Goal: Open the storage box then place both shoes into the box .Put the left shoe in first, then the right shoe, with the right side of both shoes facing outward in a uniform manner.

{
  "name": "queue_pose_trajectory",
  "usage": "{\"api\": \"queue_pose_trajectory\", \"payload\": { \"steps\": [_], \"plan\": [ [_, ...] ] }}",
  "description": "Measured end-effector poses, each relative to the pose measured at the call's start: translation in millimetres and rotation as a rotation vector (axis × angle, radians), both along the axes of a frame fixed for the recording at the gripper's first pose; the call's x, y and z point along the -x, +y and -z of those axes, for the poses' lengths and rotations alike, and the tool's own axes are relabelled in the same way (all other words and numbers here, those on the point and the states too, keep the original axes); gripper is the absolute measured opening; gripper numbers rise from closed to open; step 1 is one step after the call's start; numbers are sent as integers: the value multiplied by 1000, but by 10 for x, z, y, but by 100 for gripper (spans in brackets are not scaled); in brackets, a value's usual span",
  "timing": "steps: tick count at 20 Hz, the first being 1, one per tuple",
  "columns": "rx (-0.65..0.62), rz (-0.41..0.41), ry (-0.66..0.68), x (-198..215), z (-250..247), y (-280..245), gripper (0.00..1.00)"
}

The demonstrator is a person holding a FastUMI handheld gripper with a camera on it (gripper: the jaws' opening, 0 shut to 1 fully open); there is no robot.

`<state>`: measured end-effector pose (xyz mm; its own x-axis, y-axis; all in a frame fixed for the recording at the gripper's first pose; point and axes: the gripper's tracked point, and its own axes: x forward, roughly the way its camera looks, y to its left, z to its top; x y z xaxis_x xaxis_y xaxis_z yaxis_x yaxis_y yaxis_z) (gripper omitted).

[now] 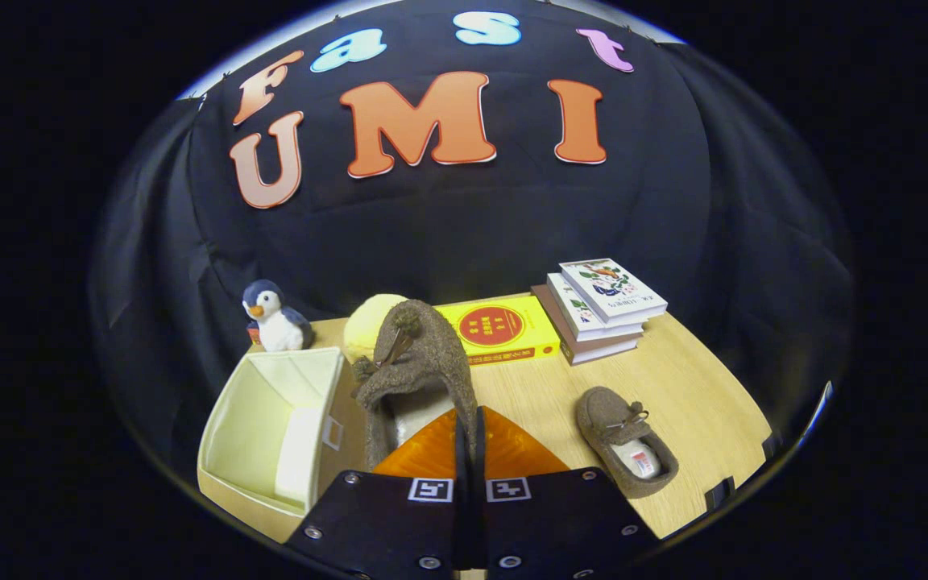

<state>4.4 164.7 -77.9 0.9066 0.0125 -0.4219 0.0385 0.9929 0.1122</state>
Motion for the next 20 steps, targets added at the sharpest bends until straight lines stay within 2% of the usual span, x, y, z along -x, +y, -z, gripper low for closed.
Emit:
{"api": "queue_pose_trajectory", "payload": {
  "steps": [4,8,14,20],
  "plan": [
    [-43,-40,-29,4,-242,501,1],
    [-100,-93,-10,26,-234,1086,1],
    [-139,-154,70,33,132,1837,1],
    [-131,-149,177,5,663,2213,1]
  ]
}}
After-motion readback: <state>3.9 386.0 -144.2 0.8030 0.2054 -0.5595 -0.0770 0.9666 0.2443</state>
